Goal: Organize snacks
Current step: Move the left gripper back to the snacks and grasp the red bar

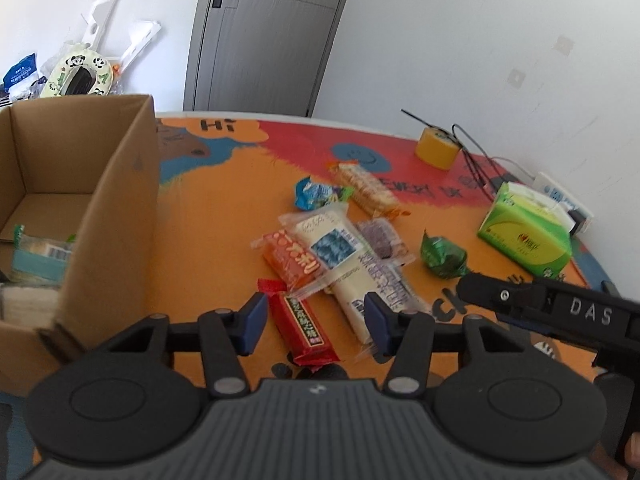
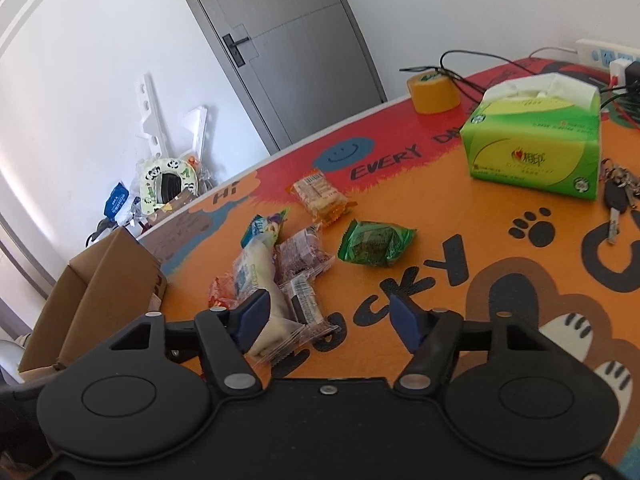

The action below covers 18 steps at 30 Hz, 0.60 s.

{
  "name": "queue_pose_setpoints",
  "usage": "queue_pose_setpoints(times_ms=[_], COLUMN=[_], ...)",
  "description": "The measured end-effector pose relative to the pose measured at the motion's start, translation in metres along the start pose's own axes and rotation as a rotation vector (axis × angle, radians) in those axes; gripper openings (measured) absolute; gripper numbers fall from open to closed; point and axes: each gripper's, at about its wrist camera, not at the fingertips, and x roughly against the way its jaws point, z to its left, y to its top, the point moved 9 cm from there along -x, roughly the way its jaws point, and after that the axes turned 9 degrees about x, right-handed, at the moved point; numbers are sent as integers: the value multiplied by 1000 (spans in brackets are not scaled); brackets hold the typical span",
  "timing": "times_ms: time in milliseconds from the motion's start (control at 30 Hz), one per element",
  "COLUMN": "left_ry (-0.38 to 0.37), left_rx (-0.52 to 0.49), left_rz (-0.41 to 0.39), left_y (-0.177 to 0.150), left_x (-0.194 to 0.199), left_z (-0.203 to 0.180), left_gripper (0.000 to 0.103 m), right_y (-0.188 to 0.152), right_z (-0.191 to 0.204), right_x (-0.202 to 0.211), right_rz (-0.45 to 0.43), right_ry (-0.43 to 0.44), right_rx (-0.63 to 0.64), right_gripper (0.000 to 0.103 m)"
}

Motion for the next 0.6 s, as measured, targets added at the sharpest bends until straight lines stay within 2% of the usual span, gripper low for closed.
queue_pose_setpoints(times_ms=[167, 267, 367, 433, 533, 600], left_ry=[24, 39, 50, 55, 47, 48], left_rx=[-1, -10, -47, -52, -31, -29], left_rz=[23, 42, 25, 22, 21, 20], left_y=[-5, -10, -11, -10, -8, -7], left_x=[-13, -21, -23, -23, -23, -22], left_z=[4, 9, 9, 12, 17, 18], left_gripper=[45, 38, 30, 20, 19, 19], right_y=[0, -1, -4, -4, -4, -6], right_z=[0, 6, 13, 18, 24, 27], right_x=[-17, -27, -35, -38, -41, -43], right_rz=[31, 44, 59, 58, 63, 70], right_ry=[-1, 4, 11, 19, 21, 31], right_rx=[4, 22, 34, 46, 68, 75], right_gripper=[64, 64, 64, 64, 62, 54])
